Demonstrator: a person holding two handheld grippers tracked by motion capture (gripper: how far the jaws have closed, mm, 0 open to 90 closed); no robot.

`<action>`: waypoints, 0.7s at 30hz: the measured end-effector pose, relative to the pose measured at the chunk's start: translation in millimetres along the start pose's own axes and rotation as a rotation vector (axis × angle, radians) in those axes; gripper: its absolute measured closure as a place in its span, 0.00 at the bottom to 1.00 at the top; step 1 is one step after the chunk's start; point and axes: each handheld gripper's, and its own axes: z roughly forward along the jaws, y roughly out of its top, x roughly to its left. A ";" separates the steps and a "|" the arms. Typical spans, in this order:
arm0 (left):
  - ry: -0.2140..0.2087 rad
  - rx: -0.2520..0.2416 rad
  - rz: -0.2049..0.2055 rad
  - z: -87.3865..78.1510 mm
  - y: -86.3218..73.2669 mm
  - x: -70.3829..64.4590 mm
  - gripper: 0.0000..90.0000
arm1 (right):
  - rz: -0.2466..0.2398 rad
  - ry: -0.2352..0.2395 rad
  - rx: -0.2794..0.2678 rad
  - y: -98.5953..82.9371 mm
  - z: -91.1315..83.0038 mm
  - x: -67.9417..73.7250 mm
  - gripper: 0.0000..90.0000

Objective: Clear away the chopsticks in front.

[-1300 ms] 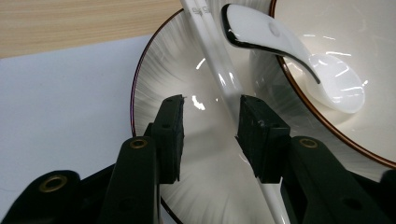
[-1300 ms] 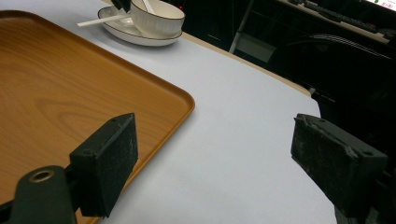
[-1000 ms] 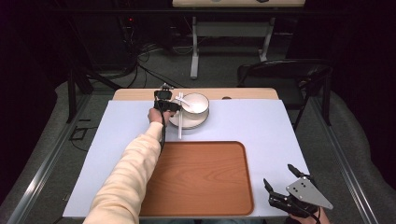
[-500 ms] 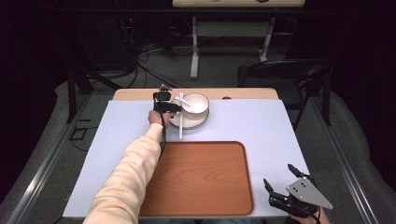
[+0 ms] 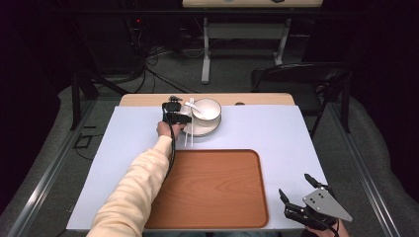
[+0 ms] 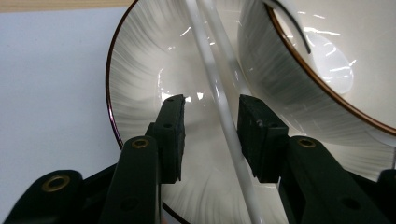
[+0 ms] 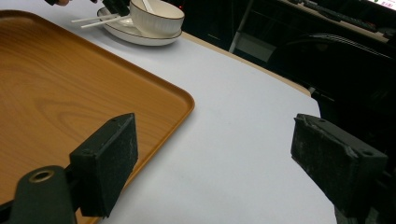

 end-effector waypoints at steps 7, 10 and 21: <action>0.033 -0.019 0.014 1.6 6.8 2.4 0.74 | 0.000 0.001 0.000 0.0 0.0 -0.1 0.16; 0.047 -0.006 0.007 5.4 8.4 3.6 0.75 | -0.001 0.002 0.002 0.0 0.2 0.0 0.16; 0.095 0.039 0.037 6.6 12.3 0.8 0.91 | -0.001 0.000 0.000 0.0 0.0 0.0 0.16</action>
